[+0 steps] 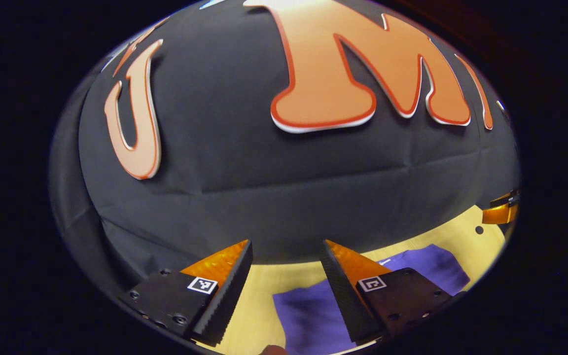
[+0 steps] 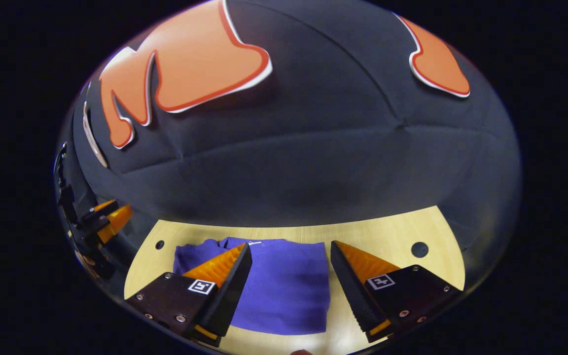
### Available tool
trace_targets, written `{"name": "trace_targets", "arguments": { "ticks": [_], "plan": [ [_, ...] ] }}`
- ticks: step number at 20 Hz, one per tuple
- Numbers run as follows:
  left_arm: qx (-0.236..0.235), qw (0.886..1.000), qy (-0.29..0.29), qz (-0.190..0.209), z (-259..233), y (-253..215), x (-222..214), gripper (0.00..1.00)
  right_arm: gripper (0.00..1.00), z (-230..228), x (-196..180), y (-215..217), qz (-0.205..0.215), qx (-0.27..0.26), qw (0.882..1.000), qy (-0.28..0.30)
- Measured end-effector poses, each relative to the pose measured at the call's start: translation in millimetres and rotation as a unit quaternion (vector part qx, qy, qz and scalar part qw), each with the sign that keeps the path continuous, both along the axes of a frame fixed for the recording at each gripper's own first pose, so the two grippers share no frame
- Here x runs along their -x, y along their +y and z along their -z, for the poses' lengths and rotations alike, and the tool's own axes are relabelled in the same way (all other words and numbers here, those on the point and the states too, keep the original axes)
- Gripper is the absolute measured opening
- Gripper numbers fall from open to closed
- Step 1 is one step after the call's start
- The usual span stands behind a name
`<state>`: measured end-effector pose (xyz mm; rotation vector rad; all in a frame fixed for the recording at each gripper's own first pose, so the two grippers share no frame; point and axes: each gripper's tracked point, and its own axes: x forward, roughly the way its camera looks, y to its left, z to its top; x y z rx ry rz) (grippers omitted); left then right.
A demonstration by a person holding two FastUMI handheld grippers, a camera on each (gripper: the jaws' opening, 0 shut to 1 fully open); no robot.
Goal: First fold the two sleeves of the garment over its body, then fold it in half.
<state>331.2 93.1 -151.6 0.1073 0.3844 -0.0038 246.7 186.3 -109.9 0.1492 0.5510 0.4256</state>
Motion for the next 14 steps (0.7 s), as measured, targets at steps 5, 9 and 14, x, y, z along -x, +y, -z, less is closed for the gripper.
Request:
{"name": "trace_targets", "arguments": {
  "ticks": [5,9,14],
  "plan": [
    [0.023,0.998,-0.054,-0.004,-52,5,30,0.92,0.96,-59,30,-38,0.035,0.007,0.996,-0.081],
    [0.052,0.994,-0.092,0.004,-98,2,64,0.97,0.95,-112,61,-50,0.055,0.010,0.987,-0.153],
    [0.071,0.989,-0.126,0.014,-142,-4,110,0.98,0.95,-150,107,-59,0.069,0.017,0.975,-0.211]
  ]
}}
